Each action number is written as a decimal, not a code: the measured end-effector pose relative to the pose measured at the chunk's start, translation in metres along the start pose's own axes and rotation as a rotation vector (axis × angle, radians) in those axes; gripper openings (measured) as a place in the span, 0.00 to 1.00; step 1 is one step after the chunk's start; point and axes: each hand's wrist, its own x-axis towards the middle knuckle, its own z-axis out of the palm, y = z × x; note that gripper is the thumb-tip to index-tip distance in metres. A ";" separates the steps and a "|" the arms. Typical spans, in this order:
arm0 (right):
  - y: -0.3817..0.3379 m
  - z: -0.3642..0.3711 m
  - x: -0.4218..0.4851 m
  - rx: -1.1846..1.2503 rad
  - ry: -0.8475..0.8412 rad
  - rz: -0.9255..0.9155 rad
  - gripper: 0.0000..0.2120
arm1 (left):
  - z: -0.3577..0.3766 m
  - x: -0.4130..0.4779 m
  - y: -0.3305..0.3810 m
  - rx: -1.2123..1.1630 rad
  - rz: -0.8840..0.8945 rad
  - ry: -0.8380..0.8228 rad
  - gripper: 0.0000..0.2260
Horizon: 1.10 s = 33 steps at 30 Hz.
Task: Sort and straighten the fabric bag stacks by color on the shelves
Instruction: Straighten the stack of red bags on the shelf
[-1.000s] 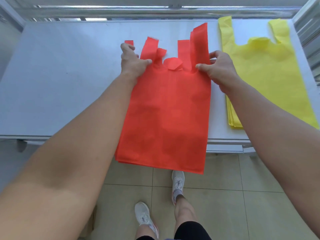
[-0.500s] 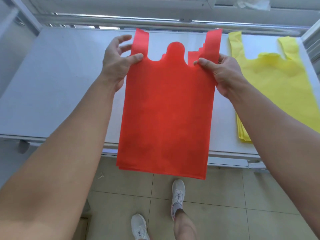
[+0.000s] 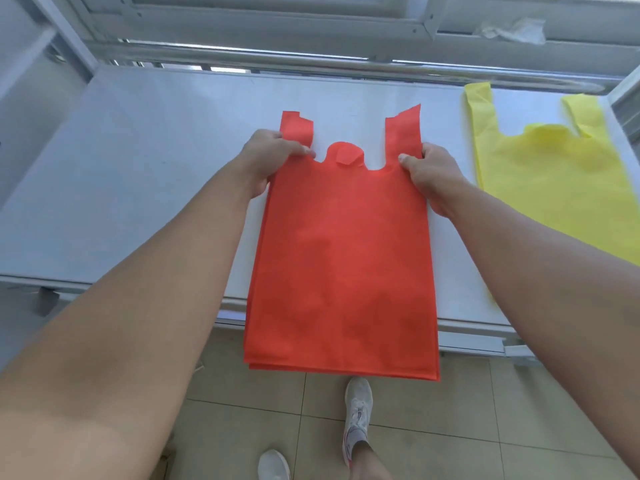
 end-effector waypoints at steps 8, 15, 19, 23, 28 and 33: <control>-0.006 0.007 0.007 0.012 0.051 0.046 0.16 | -0.004 0.002 -0.013 -0.210 0.139 -0.135 0.11; -0.015 0.015 0.002 0.000 0.039 0.042 0.09 | -0.003 0.014 -0.009 -0.154 0.212 -0.005 0.11; -0.020 0.022 0.000 -0.072 0.023 0.054 0.16 | -0.001 0.013 -0.014 -0.039 0.269 0.106 0.13; -0.023 0.024 -0.001 -0.113 0.066 0.106 0.21 | 0.001 0.017 -0.018 0.122 0.282 0.221 0.14; -0.016 0.013 -0.005 -0.200 0.131 -0.023 0.16 | -0.003 0.016 -0.012 0.250 0.354 0.343 0.21; -0.007 0.000 -0.014 -0.203 0.186 -0.188 0.14 | -0.001 0.015 -0.007 0.183 0.441 0.368 0.26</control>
